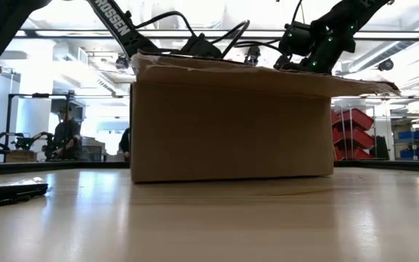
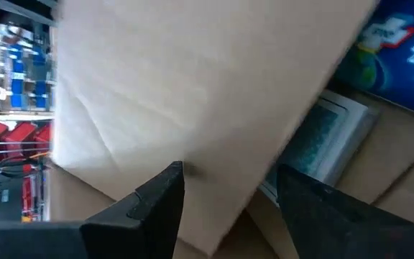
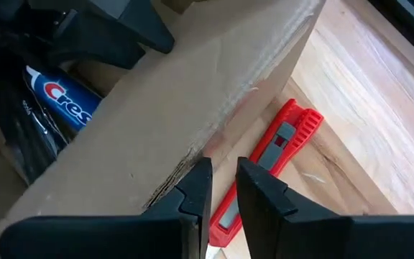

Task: Unpack boxes

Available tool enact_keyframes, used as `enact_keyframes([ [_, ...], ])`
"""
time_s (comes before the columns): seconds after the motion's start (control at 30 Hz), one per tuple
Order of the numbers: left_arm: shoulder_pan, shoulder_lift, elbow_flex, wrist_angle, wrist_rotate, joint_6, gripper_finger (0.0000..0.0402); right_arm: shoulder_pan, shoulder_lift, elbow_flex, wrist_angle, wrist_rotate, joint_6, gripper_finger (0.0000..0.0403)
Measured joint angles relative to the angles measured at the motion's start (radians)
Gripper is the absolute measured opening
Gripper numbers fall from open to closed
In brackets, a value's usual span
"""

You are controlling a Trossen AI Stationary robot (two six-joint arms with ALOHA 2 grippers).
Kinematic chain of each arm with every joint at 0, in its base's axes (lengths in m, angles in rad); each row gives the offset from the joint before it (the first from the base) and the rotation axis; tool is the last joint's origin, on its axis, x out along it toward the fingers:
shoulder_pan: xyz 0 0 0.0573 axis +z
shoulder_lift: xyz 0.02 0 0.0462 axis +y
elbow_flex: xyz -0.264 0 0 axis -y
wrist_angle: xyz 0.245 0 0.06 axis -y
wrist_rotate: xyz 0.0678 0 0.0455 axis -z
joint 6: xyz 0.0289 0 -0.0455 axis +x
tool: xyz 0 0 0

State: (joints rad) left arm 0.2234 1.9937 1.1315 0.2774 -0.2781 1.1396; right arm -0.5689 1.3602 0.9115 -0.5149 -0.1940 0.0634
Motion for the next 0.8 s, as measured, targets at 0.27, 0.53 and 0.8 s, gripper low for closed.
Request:
enact_keyframes([
  [0.27,0.000,0.005,0.000,0.038,-0.010,0.005,0.0199,0.003,0.000,0.000,0.002,0.001,0.008,0.0062],
  [0.53,0.000,0.008,-0.003,0.114,-0.017,0.008,0.0192,0.011,0.000,0.000,-0.003,0.011,0.017,0.0048],
  [0.8,-0.016,-0.013,-0.003,0.114,-0.107,0.038,0.0189,0.011,0.000,0.000,-0.004,0.012,0.017,0.0059],
])
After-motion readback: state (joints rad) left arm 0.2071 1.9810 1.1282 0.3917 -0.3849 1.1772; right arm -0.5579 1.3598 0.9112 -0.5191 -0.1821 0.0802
